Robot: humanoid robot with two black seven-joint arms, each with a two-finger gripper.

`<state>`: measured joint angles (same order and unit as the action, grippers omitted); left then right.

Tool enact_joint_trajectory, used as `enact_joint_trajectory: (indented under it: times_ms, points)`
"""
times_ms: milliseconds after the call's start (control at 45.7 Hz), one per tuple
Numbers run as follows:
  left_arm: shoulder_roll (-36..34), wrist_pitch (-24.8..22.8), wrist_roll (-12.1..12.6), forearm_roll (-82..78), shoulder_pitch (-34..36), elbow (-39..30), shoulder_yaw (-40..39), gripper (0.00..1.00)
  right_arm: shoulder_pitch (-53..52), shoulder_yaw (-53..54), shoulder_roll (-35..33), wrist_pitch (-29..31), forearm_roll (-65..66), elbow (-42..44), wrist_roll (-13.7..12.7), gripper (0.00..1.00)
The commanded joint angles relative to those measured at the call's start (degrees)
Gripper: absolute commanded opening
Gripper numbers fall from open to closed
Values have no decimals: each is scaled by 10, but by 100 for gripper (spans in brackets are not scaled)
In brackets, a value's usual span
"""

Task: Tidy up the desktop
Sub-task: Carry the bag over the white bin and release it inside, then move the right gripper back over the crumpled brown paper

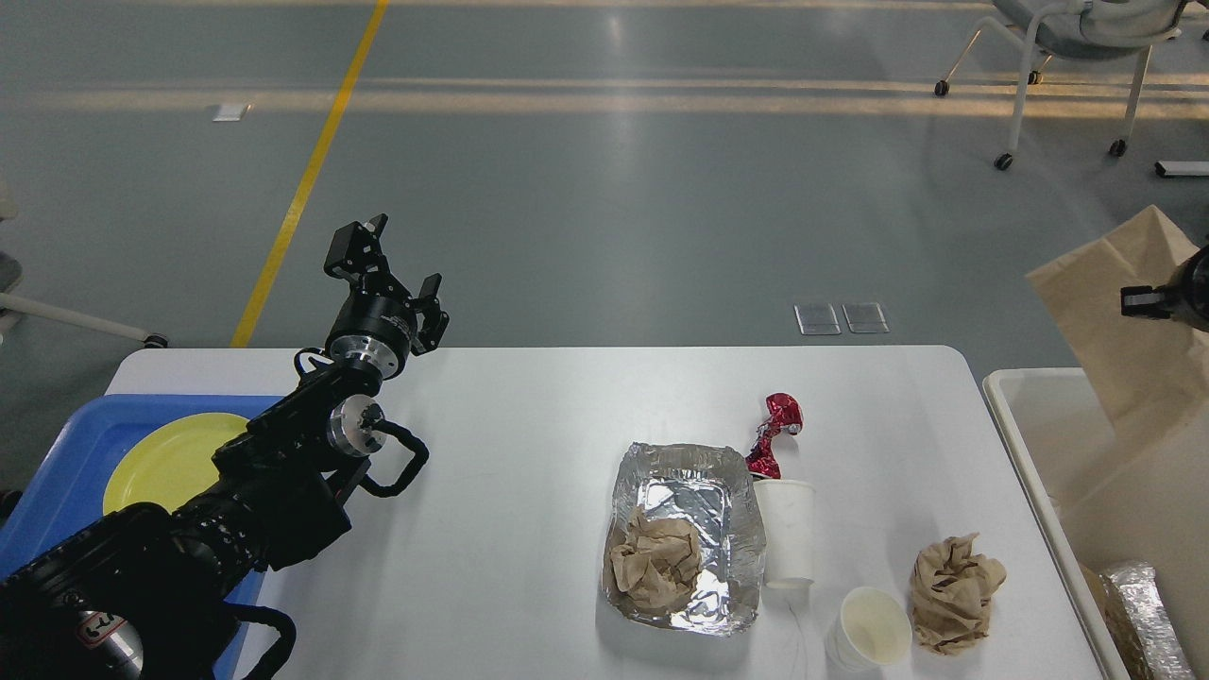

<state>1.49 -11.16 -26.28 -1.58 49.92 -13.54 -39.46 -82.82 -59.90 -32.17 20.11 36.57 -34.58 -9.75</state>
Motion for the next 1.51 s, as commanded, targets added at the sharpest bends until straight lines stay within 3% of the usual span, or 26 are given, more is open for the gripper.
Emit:
enact_joint_trajectory:
  times_ms: [0, 153, 481, 635, 722, 963, 1182, 1488]
  points:
    - [0, 0, 0, 0, 0, 0, 0, 100, 36, -37, 10, -8, 0, 28, 0, 0]
    - [0, 0, 0, 0, 0, 0, 0, 100, 51, -59, 13, -8, 0, 34, 1, 0]
    - [0, 0, 0, 0, 0, 0, 0, 100, 43, -51, 14, -4, -4, 27, 2, 46]
    - [0, 0, 0, 1, 0, 0, 0, 100, 32, -44, 15, -1, -5, 25, 3, 58]
    - [0, 0, 0, 0, 0, 0, 0, 100, 7, -29, 14, 4, -6, 5, 3, 60]
    - [0, 0, 0, 0, 0, 0, 0, 100, -169, -19, -11, 68, -17, -213, 3, 60]
    - [0, 0, 0, 0, 0, 0, 0, 100, -359, -7, -54, 201, -62, -442, 2, 60]
    - [0, 0, 0, 0, 0, 0, 0, 100, -537, -7, -86, 339, -141, -595, 1, 66]
